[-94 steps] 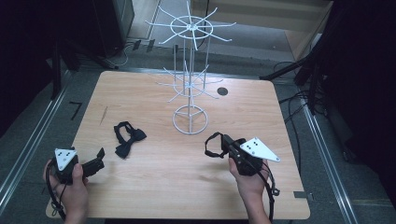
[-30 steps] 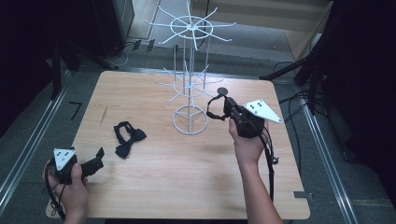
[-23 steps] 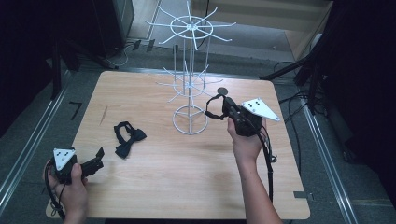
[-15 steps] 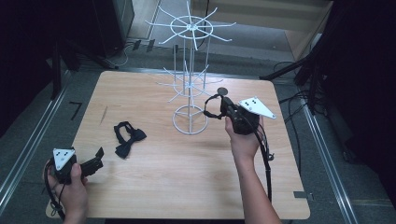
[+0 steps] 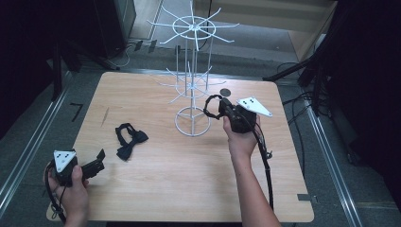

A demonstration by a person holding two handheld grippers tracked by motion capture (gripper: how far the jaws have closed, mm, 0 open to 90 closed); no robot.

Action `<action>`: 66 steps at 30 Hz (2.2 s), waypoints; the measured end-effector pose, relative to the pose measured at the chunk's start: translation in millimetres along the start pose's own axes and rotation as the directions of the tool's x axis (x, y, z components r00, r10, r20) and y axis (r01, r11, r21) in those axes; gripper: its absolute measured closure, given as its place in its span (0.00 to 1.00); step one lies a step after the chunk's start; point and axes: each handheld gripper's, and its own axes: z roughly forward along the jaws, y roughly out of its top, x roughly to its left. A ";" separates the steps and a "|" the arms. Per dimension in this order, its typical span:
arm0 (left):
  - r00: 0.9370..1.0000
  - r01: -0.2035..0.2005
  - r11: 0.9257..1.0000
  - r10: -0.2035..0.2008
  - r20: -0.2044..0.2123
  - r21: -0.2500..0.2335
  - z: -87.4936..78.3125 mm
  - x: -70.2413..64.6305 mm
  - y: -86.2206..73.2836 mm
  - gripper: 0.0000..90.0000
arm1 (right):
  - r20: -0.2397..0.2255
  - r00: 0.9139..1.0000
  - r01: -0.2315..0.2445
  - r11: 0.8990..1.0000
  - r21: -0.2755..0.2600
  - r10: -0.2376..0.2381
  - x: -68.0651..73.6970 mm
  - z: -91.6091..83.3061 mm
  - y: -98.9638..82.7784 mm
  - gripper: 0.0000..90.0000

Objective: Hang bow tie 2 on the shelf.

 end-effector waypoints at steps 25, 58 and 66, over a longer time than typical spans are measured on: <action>1.000 0.001 1.000 -0.001 0.007 0.002 0.5 0.3 0.2 0.02 | -0.023 0.995 -0.093 0.995 -0.022 0.092 4.4 26.6 -5.1 0.78; 1.000 0.022 1.000 -0.022 0.007 0.010 1.8 2.7 1.1 0.03 | -0.212 0.972 0.122 0.986 0.110 -0.097 108.8 37.5 -74.2 0.73; 1.000 0.022 1.000 -0.022 0.006 0.009 2.1 2.7 1.2 0.03 | -0.263 0.961 0.139 0.976 0.169 -0.091 133.0 64.3 -85.5 0.75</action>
